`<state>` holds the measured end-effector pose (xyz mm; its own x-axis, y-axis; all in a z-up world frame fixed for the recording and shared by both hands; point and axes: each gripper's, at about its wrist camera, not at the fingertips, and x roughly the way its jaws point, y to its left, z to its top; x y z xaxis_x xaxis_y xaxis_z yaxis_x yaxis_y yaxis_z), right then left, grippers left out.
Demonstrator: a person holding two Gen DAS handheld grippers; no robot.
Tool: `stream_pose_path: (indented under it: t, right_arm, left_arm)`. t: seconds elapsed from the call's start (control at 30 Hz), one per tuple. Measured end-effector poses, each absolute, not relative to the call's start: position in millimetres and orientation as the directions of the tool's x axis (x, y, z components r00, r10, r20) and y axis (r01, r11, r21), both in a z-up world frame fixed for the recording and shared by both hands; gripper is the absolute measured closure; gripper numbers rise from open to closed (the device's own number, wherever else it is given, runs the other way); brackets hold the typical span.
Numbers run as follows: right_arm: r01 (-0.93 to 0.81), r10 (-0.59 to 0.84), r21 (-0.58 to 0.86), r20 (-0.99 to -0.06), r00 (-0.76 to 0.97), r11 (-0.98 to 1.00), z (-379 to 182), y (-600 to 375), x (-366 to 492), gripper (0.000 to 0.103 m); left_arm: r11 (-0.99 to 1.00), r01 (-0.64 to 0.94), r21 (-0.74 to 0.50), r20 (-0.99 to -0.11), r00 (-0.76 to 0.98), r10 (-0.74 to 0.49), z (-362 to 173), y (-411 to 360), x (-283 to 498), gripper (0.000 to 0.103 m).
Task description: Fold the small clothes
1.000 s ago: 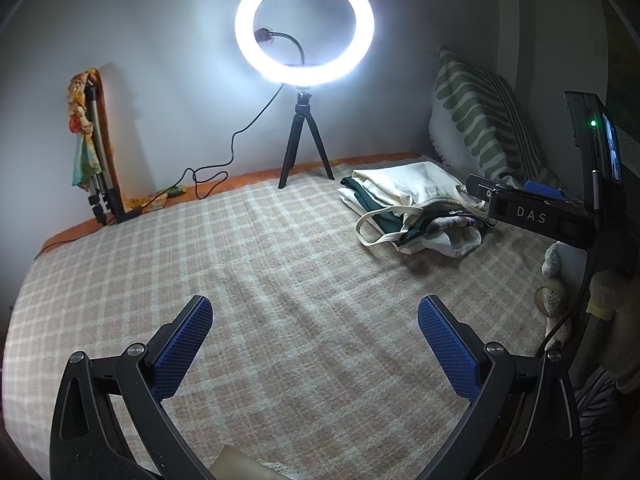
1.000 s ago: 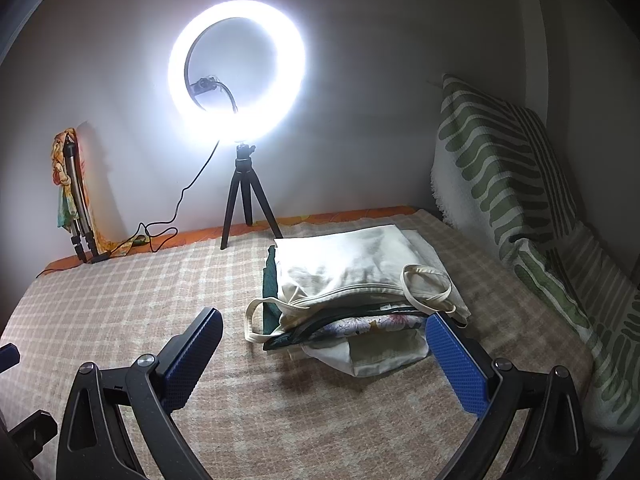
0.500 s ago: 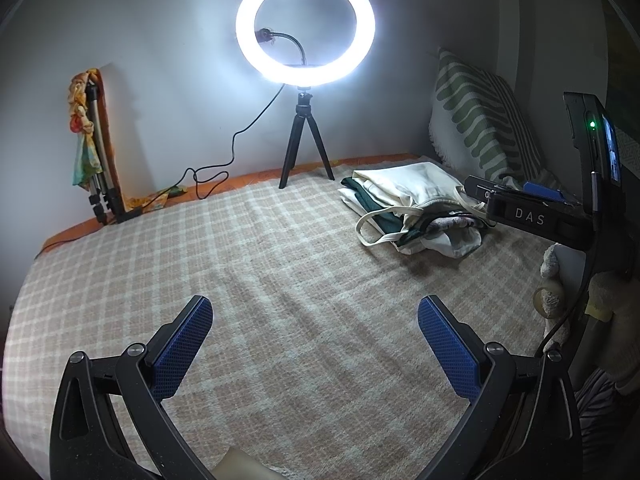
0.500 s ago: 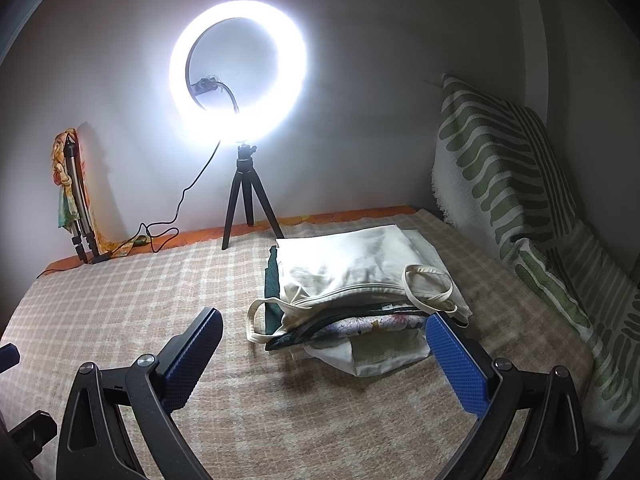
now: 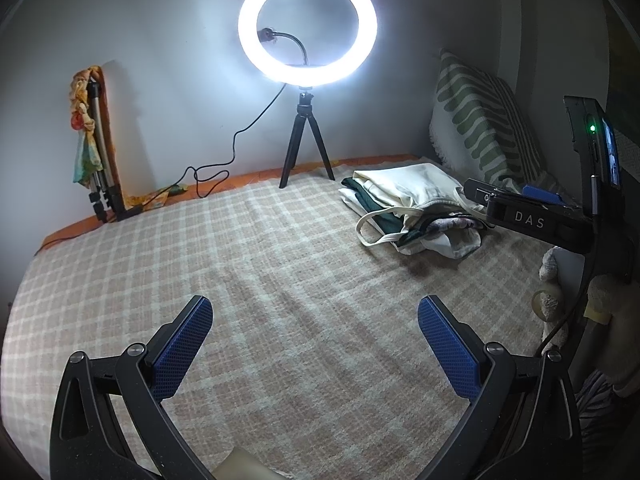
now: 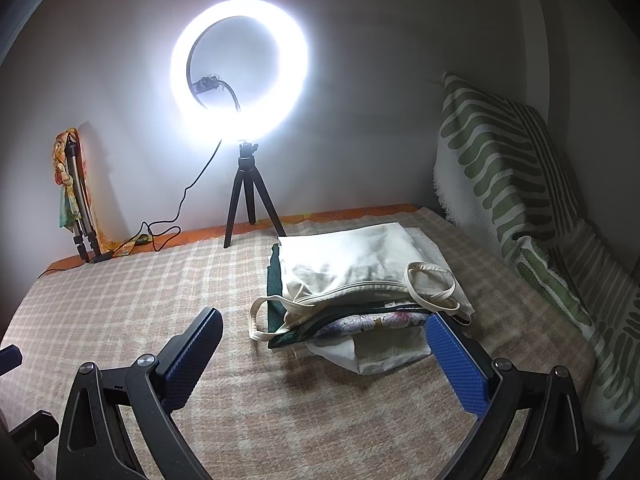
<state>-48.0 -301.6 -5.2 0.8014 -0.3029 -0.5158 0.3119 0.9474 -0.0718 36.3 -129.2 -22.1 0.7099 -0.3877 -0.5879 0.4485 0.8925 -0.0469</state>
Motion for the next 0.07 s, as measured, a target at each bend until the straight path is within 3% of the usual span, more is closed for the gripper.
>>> stream_pose_path:
  t: [0.07]
  right_arm:
    - [0.310, -0.302, -0.073, -0.516, 0.802, 0.948, -6.0, -300.4, -47.9, 0.000]
  left_arm:
    - [0.895, 0.444, -0.046, -0.586, 0.714, -0.384, -21.7, -128.8, 36.1, 0.001]
